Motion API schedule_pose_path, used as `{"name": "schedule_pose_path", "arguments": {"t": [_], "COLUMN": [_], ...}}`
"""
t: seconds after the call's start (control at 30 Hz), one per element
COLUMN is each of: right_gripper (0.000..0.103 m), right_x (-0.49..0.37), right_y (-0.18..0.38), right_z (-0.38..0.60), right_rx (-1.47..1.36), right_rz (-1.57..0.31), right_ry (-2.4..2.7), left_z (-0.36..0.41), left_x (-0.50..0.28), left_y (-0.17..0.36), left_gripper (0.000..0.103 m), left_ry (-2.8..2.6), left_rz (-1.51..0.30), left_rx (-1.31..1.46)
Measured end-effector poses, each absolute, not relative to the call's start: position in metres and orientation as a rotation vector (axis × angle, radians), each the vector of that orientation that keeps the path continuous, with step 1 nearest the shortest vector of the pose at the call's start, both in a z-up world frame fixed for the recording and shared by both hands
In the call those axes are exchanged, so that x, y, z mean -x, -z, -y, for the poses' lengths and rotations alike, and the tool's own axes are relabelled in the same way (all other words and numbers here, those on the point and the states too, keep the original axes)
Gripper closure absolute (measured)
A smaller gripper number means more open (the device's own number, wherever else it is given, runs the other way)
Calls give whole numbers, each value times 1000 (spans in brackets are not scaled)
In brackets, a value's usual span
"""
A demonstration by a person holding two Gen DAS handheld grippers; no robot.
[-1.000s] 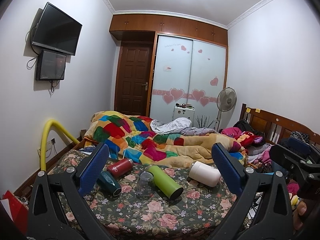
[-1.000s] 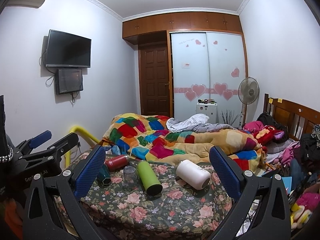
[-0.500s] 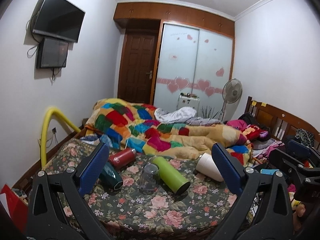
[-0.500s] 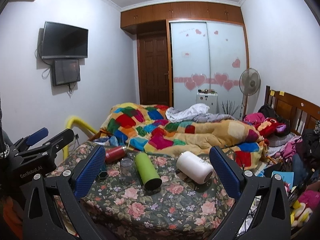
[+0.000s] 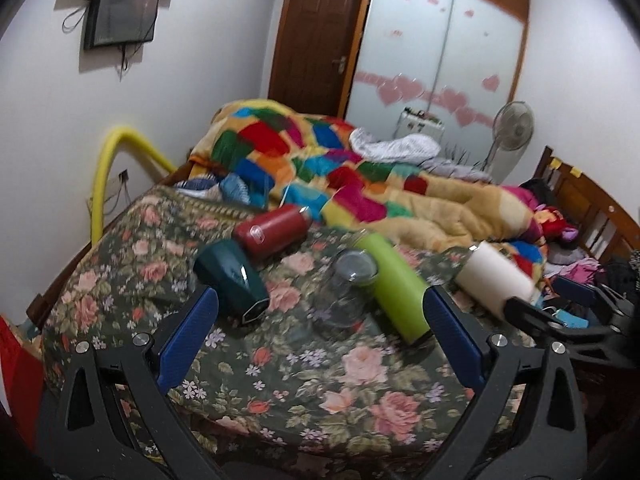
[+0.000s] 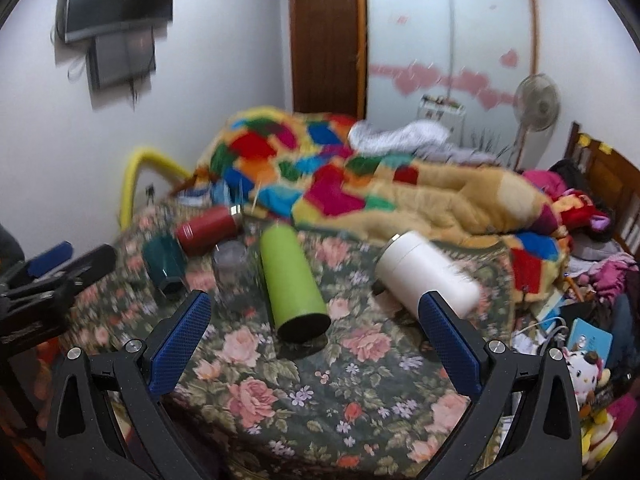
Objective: Flip cup upright
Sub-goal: 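Reach the right tool down and grasp the lying lime-green bottle, then lift the lime-green bottle off the bed with the right tool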
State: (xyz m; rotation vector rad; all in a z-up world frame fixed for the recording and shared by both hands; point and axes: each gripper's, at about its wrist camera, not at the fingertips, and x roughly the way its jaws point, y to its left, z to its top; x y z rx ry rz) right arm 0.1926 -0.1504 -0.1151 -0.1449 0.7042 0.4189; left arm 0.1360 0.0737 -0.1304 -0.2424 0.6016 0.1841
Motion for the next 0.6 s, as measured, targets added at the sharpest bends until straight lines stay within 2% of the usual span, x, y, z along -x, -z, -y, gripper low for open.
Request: {"name": "schedule_pose_path", "arguments": {"t": [0.17, 0.27, 0.4, 0.6], "right_gripper": [0, 4, 21, 37], "right_x": [-243, -273, -299, -314], "right_y": [156, 179, 202, 225], "right_z": [121, 106, 92, 78], "right_rx": [221, 250, 274, 306], "right_rz": [-847, -943, -1049, -1137], "right_ry": [-481, -508, -540, -567], "left_z": [-76, -73, -70, -68], "left_x": [-149, -155, -161, -166], "left_y": [153, 160, 166, 168], "left_gripper": [0, 0, 0, 0], "left_ry": [-203, -204, -193, -184], "left_rz": [-656, -674, -687, -692], "left_rx": [210, 187, 169, 168]}}
